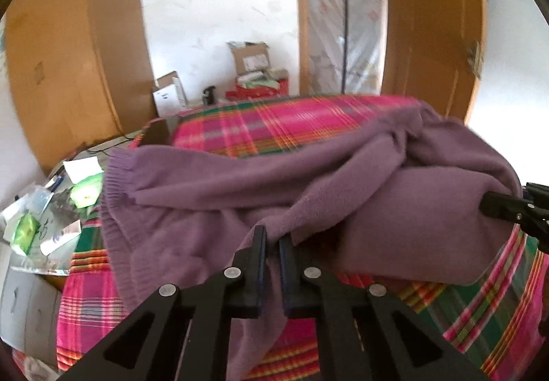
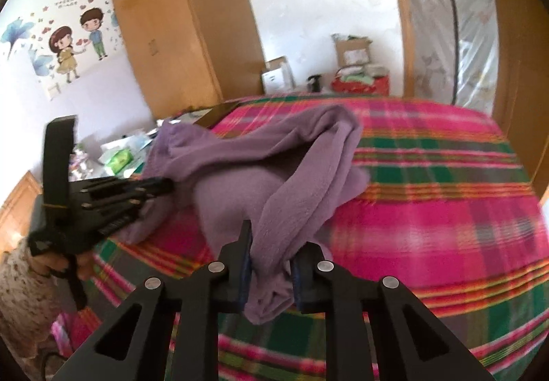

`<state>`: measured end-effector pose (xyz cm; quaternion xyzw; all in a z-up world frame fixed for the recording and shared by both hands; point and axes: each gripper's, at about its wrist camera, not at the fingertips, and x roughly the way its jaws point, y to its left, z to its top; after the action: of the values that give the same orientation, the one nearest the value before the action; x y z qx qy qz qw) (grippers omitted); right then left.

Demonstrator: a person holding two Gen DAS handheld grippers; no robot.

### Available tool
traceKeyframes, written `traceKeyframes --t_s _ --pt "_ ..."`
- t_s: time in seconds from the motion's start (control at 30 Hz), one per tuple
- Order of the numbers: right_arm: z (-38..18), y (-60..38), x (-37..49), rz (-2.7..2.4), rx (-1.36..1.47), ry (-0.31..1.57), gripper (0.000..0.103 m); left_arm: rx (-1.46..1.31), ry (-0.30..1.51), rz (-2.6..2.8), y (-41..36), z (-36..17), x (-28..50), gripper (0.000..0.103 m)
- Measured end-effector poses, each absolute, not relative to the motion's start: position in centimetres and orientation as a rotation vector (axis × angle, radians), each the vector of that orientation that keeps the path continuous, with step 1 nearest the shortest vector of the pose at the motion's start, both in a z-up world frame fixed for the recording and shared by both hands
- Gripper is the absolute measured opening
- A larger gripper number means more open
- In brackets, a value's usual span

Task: Fold clothes

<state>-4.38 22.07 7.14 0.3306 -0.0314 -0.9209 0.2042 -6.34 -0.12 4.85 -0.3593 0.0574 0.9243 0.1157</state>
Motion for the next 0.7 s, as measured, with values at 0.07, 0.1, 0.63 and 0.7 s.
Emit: traceKeyframes --t_s 0.07,0.1,0.63,0.7 --pt "7.9 22.9 -4.7 -2.619 0.908 -0.049 0.019 -1.041 0.133 2.728 -0.8 5.5 -6.5 0.007" --pt "8.2 23.3 -4.9 -2.635 0.905 -0.034 0.018 -1.035 0.115 2.738 -1.1 5.8 -6.6 0.007" --pt "8.9 26.0 -10.6 -2.972 0.851 0.628 0.018 -0.990 -0.041 2.783 -3.3 7.8 -6.0 0.007" --pt "7.9 26.3 -11.0 -2.994 0.873 0.731 0.018 -1.002 -0.033 2.770 -3.3 7.5 -5.7 0.007"
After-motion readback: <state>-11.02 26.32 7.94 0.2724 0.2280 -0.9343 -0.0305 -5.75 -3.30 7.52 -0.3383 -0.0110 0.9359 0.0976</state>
